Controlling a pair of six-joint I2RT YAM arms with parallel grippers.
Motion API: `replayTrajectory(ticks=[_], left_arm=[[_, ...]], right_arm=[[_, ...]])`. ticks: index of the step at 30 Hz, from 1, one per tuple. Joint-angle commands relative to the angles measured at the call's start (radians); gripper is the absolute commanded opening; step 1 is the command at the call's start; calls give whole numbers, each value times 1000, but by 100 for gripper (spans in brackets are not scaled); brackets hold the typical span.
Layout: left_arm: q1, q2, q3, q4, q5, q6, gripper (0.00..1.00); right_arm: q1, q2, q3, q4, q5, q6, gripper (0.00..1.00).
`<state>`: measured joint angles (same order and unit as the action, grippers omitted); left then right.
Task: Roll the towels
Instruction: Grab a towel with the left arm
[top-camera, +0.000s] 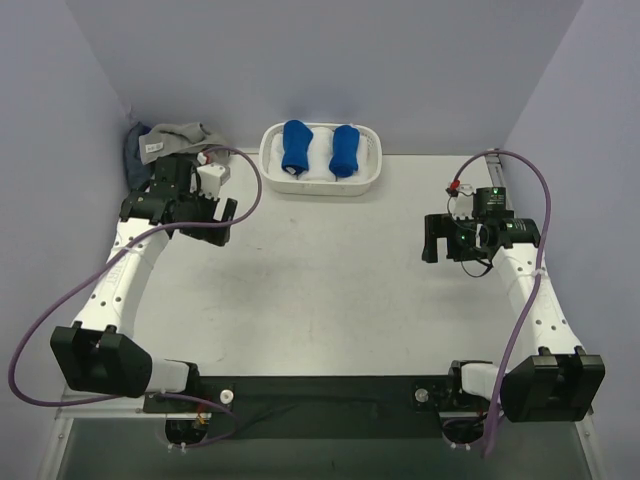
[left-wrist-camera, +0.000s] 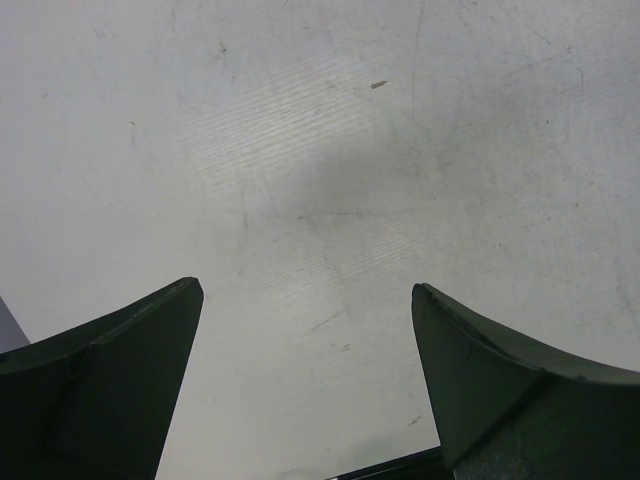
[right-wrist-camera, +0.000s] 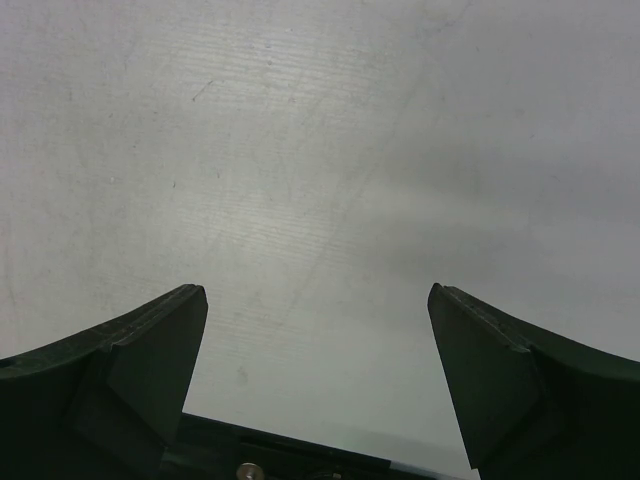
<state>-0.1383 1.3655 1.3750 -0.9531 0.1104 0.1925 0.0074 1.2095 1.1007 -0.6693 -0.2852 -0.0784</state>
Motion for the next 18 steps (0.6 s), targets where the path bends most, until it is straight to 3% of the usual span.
replayTrajectory(ticks=[1,7,18], left_arm=[[-7,-5,71,59,-38,48,97],[-7,163,249,54,-38,246,97],[12,611,767,172,-141,623,97]], right_arm=[[-4,-1,14,-7,-15,5,100],[-4,15,24,-24,-16,-3,100],[-56,68,33,-41,-51,-12,100]])
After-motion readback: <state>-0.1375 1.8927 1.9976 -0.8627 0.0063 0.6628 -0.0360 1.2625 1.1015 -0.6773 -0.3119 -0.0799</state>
